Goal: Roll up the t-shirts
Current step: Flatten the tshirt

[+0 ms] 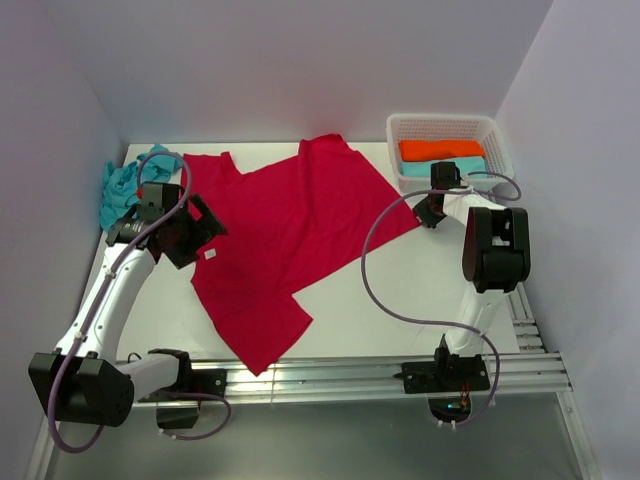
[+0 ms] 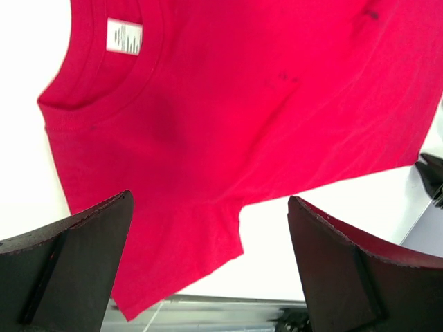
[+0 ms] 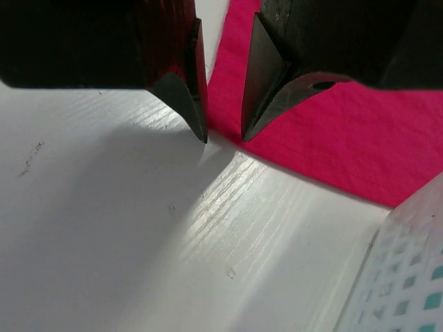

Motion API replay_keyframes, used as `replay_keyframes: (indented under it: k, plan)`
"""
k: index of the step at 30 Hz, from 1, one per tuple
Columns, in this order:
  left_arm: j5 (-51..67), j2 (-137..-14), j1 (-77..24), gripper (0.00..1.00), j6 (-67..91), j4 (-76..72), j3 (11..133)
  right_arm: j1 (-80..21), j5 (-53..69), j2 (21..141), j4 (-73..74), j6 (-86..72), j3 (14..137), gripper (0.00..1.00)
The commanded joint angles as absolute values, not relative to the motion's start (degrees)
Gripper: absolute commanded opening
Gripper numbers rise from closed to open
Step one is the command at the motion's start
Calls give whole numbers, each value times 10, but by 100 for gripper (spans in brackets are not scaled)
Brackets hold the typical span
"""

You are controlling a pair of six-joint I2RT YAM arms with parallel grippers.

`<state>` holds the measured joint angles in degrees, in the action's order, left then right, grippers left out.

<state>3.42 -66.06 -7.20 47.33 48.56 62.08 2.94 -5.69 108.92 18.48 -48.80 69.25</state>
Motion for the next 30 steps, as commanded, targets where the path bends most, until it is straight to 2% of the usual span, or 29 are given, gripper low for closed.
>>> replay_keyframes:
  k: [1,4,7,14,24,29,30]
  plan:
    - [50,-649,-79,99,483,500,617,33,-78,1109,199,-505,722,33]
    - [53,-651,-90,99,483,514,620,30,-82,1103,207,-504,715,33]
    - [54,-652,-98,99,481,526,623,30,-84,1086,203,-505,695,38]
    - [59,-657,-102,99,480,547,627,30,-84,1070,206,-497,676,42]
    - [69,-662,-107,99,470,583,630,20,-75,1080,219,-503,694,44]
    - [83,-663,-113,99,476,592,625,12,-80,1103,236,-507,720,37]
    - [84,-662,-116,99,477,598,625,12,-81,1100,238,-509,721,31]
